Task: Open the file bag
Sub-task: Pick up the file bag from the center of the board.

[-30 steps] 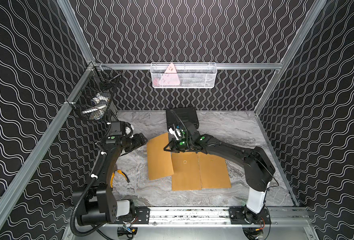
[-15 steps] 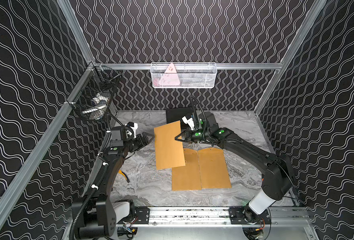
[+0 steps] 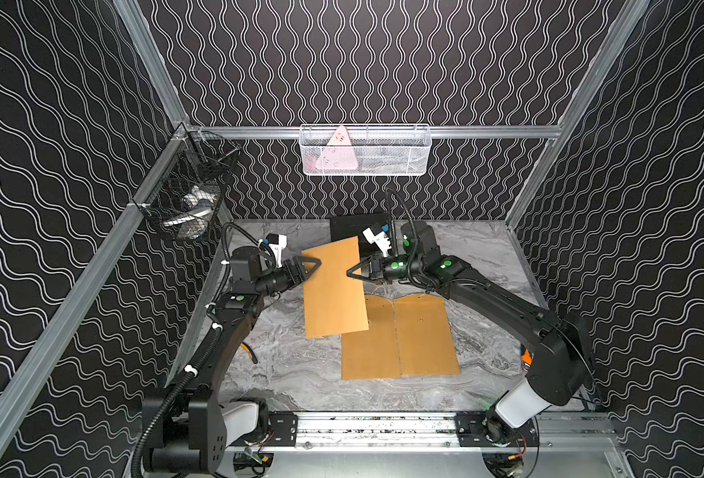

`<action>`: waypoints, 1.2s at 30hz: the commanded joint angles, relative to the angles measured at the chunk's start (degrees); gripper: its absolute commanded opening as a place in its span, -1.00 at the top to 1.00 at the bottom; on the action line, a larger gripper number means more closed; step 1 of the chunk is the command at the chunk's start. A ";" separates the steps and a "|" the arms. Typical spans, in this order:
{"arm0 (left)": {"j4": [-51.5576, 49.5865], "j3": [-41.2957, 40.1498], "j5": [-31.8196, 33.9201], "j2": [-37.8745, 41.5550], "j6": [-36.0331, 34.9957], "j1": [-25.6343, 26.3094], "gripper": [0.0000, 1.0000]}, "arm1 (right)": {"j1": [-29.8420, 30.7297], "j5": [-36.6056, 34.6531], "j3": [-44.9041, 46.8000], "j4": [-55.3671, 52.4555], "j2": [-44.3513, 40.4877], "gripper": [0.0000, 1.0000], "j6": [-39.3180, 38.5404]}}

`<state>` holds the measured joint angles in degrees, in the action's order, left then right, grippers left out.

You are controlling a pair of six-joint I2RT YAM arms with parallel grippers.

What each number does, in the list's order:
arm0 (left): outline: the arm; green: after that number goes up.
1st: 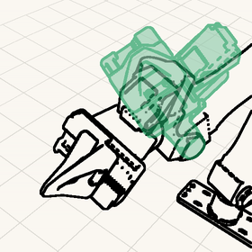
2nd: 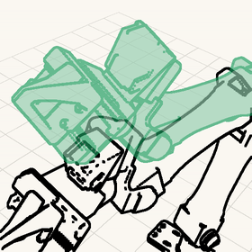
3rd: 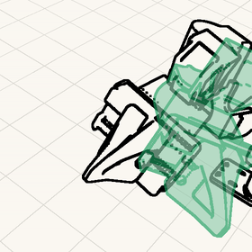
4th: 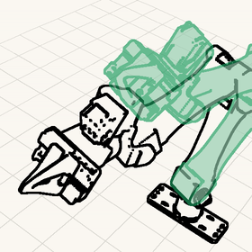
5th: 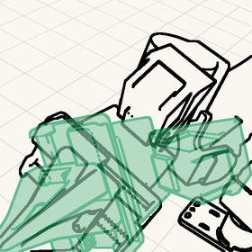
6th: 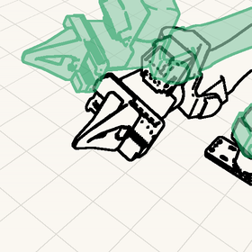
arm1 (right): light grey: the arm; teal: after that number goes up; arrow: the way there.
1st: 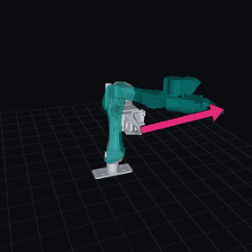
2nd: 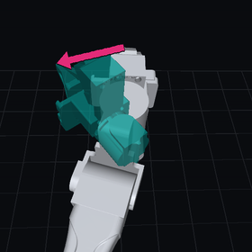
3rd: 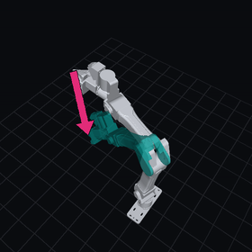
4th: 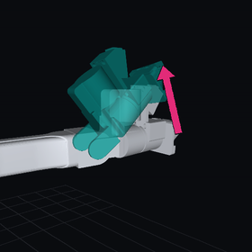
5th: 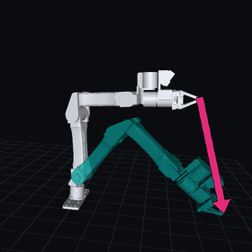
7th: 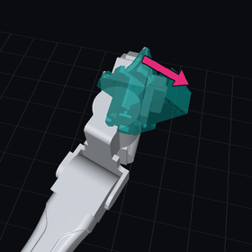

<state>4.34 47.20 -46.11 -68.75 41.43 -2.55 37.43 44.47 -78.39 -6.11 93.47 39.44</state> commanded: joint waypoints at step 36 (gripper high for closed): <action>12.49 0.79 6.62 0.18 4.76 0.09 1.00 | -0.26 2.32 10.97 12.23 -3.90 0.25 6.58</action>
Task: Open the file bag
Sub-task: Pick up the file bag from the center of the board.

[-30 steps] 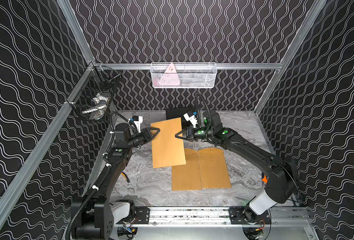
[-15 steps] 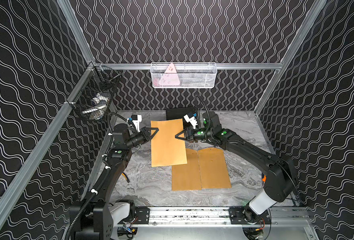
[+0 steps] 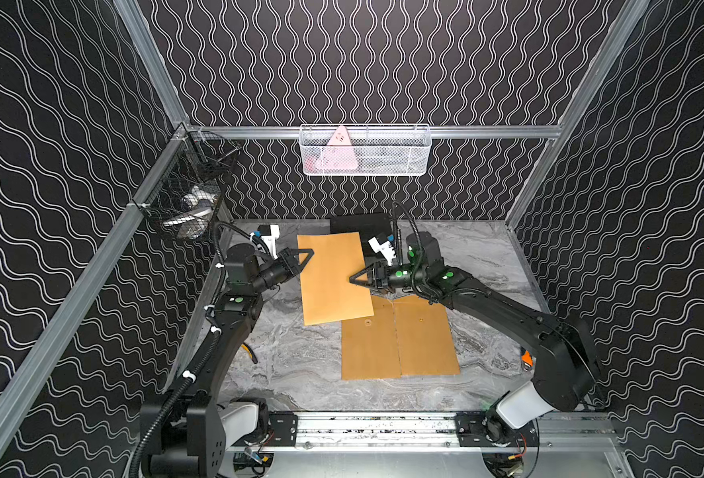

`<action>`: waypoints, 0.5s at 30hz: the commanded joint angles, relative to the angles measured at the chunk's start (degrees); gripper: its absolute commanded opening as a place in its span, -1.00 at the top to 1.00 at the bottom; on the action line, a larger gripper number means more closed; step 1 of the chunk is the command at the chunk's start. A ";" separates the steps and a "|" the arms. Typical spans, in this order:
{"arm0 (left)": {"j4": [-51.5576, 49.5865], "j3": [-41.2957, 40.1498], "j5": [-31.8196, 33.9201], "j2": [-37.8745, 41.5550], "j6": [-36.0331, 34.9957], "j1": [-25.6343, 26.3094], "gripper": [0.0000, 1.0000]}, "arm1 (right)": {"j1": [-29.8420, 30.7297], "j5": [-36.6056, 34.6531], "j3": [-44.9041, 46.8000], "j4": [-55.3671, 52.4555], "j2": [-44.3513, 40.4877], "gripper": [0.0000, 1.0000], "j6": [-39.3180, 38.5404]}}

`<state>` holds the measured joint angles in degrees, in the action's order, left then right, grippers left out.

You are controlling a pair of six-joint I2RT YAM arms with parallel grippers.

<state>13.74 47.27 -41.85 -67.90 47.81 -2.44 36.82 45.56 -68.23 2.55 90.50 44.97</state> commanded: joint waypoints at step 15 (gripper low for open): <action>0.34 1.95 4.91 -1.10 -4.99 -0.16 1.00 | 3.44 0.14 5.59 4.97 -1.47 0.50 2.15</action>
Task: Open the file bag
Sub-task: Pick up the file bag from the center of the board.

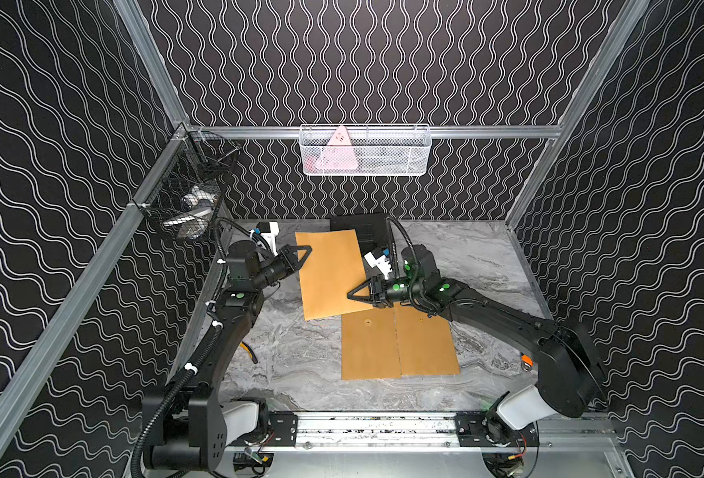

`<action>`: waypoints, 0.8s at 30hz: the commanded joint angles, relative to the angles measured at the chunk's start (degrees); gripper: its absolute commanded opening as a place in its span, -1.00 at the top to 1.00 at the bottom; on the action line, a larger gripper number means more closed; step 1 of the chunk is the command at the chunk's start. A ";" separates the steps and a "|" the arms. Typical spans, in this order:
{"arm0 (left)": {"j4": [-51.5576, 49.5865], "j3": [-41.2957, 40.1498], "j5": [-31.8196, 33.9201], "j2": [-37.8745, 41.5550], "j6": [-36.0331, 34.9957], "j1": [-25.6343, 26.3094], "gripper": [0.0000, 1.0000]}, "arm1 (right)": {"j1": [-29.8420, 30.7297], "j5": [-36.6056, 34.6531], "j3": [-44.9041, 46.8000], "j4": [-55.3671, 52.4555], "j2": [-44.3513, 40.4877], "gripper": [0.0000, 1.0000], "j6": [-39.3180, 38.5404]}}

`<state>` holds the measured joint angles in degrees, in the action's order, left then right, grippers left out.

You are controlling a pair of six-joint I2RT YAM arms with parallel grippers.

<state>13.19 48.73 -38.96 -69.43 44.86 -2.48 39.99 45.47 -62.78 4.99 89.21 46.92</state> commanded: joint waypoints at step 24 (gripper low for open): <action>-28.64 10.32 19.11 4.74 -14.28 1.20 -0.52 | 7.10 -22.54 -9.29 -25.05 -1.58 1.00 -16.02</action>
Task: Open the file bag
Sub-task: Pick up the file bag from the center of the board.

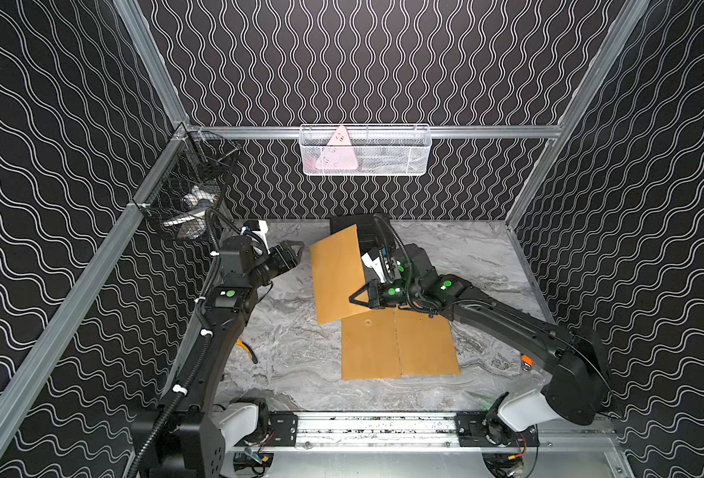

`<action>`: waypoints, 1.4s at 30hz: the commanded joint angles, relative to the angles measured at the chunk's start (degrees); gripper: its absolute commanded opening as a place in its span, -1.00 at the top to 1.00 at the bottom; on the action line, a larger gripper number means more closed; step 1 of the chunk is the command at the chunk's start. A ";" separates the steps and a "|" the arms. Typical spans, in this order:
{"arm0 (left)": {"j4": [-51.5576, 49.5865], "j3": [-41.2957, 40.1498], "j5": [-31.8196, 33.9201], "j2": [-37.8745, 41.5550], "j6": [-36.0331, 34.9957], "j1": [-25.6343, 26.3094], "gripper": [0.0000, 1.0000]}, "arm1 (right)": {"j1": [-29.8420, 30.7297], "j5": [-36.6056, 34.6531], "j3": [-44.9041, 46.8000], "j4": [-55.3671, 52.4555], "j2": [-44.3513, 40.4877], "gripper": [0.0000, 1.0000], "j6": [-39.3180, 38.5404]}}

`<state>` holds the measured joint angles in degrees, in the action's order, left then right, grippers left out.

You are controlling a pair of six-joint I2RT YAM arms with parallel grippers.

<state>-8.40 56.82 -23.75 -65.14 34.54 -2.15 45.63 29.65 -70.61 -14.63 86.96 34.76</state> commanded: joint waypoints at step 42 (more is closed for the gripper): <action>-22.76 21.82 17.54 -14.15 -7.95 22.32 0.41 | 11.68 -22.35 -13.74 -16.12 9.17 1.00 -10.59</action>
<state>-30.02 77.93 -7.51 -78.96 28.45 20.08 57.08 7.84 -83.40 -30.63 95.79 25.85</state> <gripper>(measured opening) 0.306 0.049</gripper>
